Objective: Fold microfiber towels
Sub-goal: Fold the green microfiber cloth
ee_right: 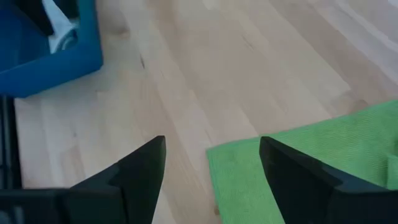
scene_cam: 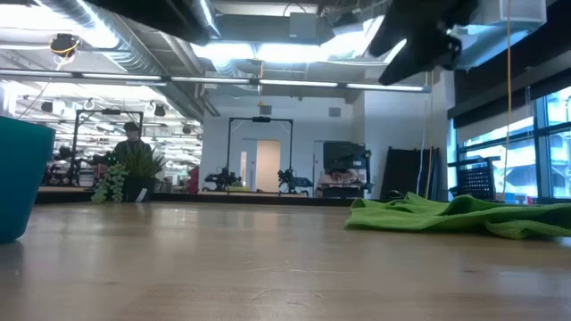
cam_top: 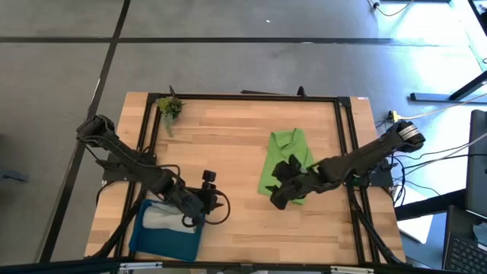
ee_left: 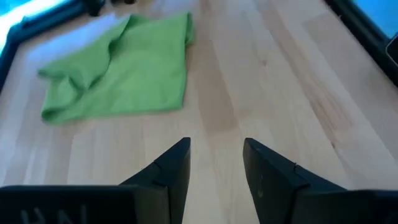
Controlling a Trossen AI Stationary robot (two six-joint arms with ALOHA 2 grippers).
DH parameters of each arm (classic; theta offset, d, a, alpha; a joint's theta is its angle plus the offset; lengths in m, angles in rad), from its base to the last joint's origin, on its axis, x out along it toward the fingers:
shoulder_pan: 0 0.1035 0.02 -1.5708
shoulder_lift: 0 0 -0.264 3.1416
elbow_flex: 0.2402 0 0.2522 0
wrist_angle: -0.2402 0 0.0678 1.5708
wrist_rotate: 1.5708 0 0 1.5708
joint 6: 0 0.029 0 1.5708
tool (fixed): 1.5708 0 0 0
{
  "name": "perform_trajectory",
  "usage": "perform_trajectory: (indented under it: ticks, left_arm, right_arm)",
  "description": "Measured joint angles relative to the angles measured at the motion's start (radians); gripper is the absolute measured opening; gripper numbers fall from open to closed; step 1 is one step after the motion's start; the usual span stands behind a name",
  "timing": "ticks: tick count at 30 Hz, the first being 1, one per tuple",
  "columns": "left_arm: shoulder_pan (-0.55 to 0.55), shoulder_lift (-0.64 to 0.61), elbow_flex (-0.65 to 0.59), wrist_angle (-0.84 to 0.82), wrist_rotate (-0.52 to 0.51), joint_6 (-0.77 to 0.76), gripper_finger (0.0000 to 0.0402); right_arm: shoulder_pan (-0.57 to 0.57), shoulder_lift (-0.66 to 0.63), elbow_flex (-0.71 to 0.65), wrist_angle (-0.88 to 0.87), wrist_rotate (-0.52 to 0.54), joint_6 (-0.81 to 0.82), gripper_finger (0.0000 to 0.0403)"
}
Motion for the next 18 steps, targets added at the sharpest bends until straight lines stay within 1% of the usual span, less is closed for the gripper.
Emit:
perform_trajectory:
  ticks: [2, 4, 8, 10, 16, 18]
  left_arm:
    - [0.02, 0.027, -0.034, 0.11, 0.033, 0.077, 0.0137]
    - [0.036, 0.066, -0.058, 0.183, 0.052, 0.142, 0.0137]
    - [0.084, 0.192, -0.056, 0.346, 0.085, 0.226, 0.0137]
    - [0.117, 0.26, -0.05, 0.424, 0.091, 0.242, 0.0137]
    - [0.202, 0.419, 0.016, 0.489, 0.092, 0.244, 0.0137]
    - [0.225, 0.466, 0.042, 0.519, 0.129, 0.244, 0.0137]
  right_arm:
    - [0.018, -0.022, -0.001, -0.005, 0.009, -0.004, 0.0261]
    - [0.029, -0.041, -0.001, -0.007, 0.011, -0.005, 0.0262]
    - [0.04, -0.054, -0.001, -0.015, 0.017, -0.006, 0.0261]
    - [0.04, -0.063, -0.001, -0.021, 0.019, -0.005, 0.0261]
    - [0.04, -0.081, -0.001, -0.03, 0.021, -0.004, 0.0261]
    - [0.04, -0.091, -0.001, -0.032, 0.016, -0.003, 0.0261]
